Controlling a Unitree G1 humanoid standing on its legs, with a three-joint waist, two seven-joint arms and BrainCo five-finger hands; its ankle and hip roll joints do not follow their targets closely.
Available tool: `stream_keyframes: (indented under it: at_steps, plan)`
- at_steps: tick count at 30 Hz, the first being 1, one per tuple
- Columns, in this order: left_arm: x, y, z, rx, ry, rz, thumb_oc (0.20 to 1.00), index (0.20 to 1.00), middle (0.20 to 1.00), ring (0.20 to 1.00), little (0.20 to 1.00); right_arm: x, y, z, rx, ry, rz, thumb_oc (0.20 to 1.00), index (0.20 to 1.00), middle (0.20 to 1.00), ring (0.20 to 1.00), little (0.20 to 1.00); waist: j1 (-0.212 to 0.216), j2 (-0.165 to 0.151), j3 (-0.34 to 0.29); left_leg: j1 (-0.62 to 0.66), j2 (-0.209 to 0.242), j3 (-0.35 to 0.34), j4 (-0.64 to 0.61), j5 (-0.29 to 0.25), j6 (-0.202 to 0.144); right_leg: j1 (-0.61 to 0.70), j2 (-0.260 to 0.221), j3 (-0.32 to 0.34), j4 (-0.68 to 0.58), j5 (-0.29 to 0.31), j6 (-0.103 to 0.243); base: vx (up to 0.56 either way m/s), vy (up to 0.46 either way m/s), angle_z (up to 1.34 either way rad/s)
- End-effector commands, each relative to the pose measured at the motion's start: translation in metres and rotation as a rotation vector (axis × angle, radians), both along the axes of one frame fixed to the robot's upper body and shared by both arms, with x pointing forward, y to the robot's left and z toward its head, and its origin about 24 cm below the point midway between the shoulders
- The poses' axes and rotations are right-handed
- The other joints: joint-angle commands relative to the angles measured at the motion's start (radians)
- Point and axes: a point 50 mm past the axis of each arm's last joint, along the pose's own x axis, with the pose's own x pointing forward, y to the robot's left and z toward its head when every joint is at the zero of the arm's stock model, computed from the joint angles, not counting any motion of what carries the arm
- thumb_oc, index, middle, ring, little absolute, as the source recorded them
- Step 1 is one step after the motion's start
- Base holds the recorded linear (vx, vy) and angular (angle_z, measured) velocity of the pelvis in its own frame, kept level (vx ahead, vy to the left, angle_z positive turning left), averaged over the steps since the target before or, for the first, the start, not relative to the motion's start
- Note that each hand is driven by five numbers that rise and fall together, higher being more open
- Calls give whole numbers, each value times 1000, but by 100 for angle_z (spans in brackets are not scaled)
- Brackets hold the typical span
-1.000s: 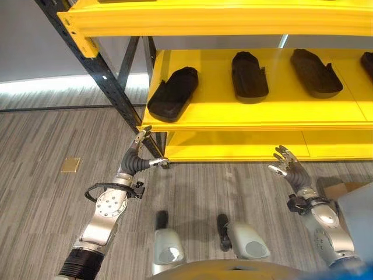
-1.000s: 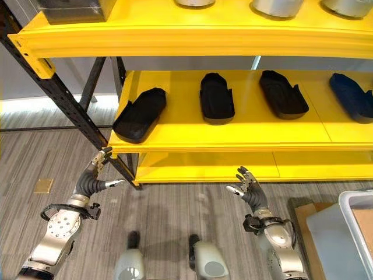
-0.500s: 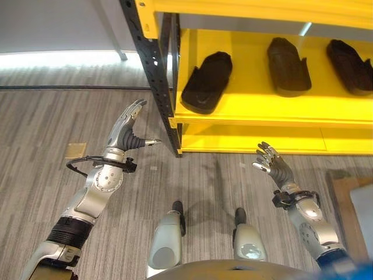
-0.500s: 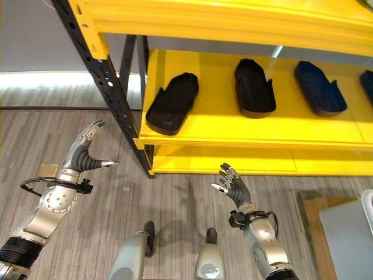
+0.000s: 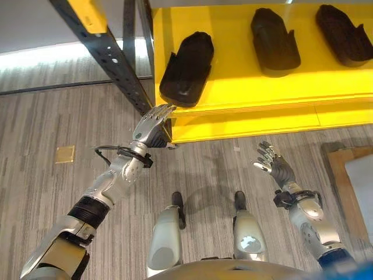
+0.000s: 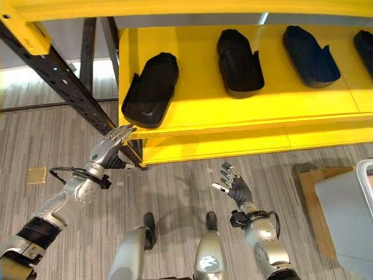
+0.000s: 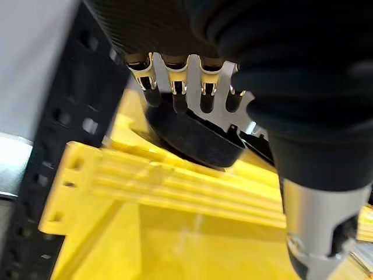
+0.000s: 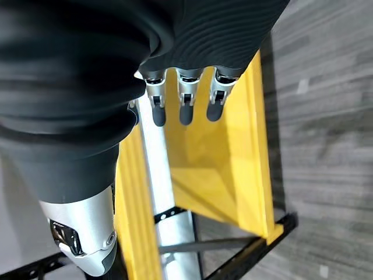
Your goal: Move parts from the plastic box to the shelf.
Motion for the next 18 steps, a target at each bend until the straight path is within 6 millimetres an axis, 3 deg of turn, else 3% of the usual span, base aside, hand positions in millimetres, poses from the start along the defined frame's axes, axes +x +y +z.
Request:
stream_keyframes:
  at_steps: [1,10,18]
  plan:
    - [-4,-2,-1,28,-11,-22,1000,1000,1000,1000,1000,2,-5,20,7,-113,-8,1000,1000,1000,1000,1000,10,-13,-41,-41,64,-86,-2,43,-58,78,-35,-6,55,-129,-24,-16,-25,-4]
    - [-1,-18,-15,-28,62,-42,1000,1000,1000,1000,1000,2,-3,20,14,-113,-10,1000,1000,1000,1000,1000,-2,-14,-18,-36,74,-84,-16,54,-65,59,-24,2,73,-136,-33,-8,-22,0]
    - [5,2,-19,-41,81,73,1000,1000,1000,1000,1000,1,-3,17,28,-94,-11,1000,1000,1000,1000,1000,-6,-17,-9,-42,84,-84,-16,61,-71,43,-16,9,84,-135,-36,-16,-17,-4]
